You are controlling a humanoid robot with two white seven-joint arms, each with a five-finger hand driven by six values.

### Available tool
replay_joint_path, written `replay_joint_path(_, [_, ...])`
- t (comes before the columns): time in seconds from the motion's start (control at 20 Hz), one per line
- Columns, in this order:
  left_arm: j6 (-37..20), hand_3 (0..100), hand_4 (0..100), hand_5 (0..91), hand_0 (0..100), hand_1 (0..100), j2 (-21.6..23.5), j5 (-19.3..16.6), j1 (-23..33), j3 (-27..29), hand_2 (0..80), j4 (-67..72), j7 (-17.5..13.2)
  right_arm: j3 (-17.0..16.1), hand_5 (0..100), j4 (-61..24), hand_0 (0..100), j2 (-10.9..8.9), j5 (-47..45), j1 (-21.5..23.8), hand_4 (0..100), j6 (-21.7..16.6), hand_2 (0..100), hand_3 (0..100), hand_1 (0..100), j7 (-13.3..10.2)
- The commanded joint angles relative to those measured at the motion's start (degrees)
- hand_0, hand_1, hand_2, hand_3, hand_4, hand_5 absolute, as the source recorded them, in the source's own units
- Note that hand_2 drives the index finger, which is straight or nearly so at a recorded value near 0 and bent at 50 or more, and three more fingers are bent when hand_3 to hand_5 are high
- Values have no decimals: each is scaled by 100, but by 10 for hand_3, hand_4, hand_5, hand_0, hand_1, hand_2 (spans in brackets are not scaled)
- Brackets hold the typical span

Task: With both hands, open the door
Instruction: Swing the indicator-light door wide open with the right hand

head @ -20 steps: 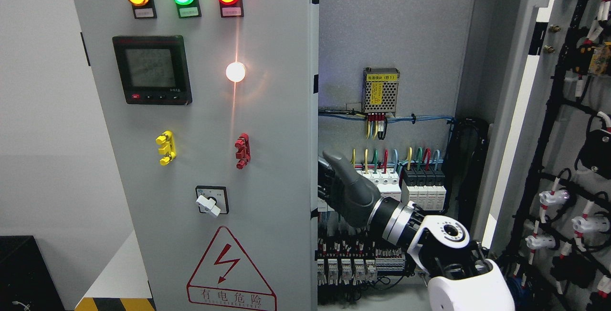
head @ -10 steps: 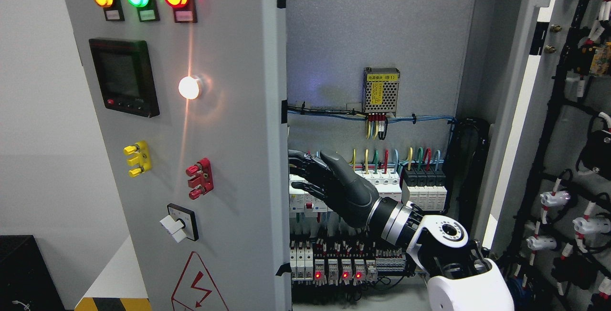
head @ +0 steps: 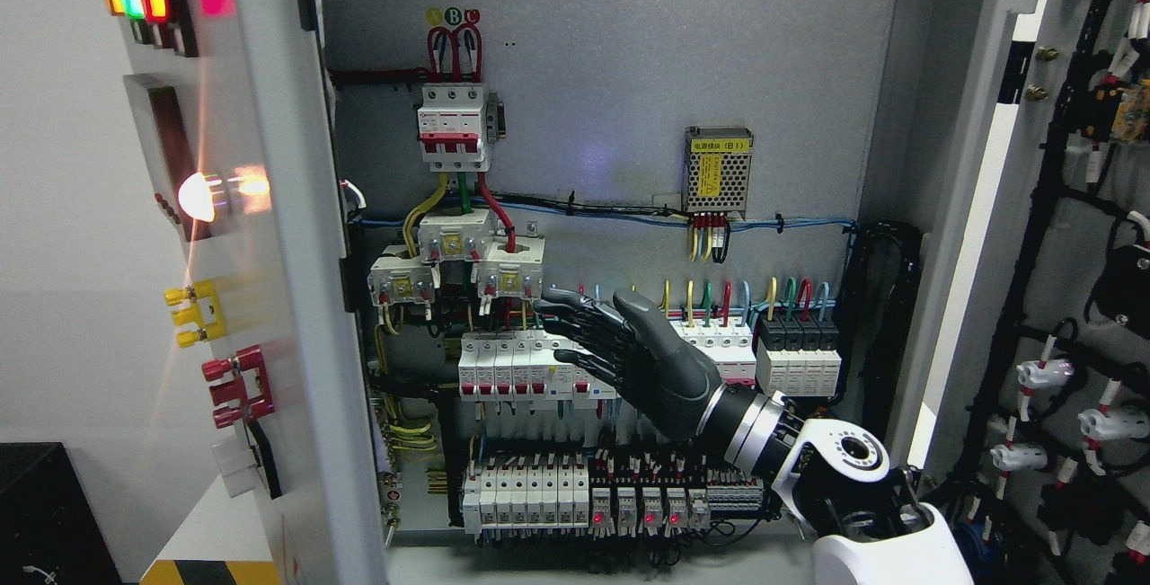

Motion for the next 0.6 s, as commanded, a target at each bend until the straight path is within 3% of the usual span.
replay_joint_path(0.0, [-3, 0, 0, 0, 0, 0, -3, -2, 184, 0, 0, -53, -12, 407, 0, -690, 191, -260, -67, 343, 0, 1, 0, 0, 0, 0])
replay_joint_path(0.55, [-3, 0, 0, 0, 0, 0, -3, 7, 175, 0, 0, -53, -12, 1347, 0, -1288, 191, -585, -426, 835, 0, 1, 0, 0, 0, 9])
